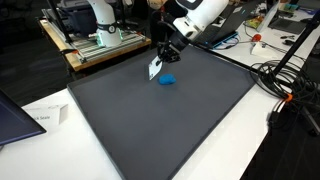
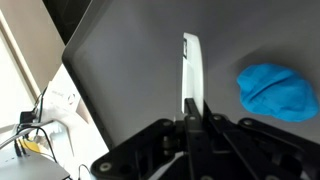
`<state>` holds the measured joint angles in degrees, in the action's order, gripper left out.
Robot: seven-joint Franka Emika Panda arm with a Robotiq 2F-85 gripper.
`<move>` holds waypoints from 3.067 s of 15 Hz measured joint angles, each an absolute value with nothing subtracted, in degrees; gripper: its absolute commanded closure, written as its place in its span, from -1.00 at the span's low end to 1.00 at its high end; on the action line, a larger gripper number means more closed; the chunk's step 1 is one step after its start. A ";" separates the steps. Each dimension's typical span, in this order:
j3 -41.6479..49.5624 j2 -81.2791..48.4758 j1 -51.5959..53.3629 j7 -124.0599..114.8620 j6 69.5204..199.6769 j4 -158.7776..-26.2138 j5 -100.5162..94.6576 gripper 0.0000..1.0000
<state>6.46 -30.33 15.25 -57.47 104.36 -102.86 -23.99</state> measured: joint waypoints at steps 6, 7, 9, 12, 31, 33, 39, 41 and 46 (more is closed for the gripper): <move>6.59 -28.16 11.75 -57.68 104.94 -101.58 -23.64 0.98; 6.41 -27.80 11.16 -57.67 105.61 -101.57 -23.28 0.98; 5.96 -27.05 9.88 -57.18 107.53 -101.63 -21.40 0.98; 5.44 -25.55 8.37 -55.55 110.55 -102.06 -18.13 0.98; 2.99 -12.56 3.16 -49.33 128.05 -117.78 10.73 0.98; 3.01 -13.67 3.43 -52.67 128.06 -116.96 9.89 0.98; 3.03 -18.85 5.25 -61.48 127.31 -112.81 7.02 0.98; 3.14 -20.05 5.68 -64.24 126.80 -112.01 5.19 0.98; 3.22 -21.72 6.21 -68.96 126.57 -110.85 2.82 0.98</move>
<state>3.22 -21.72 6.21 -68.96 126.57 -110.85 2.82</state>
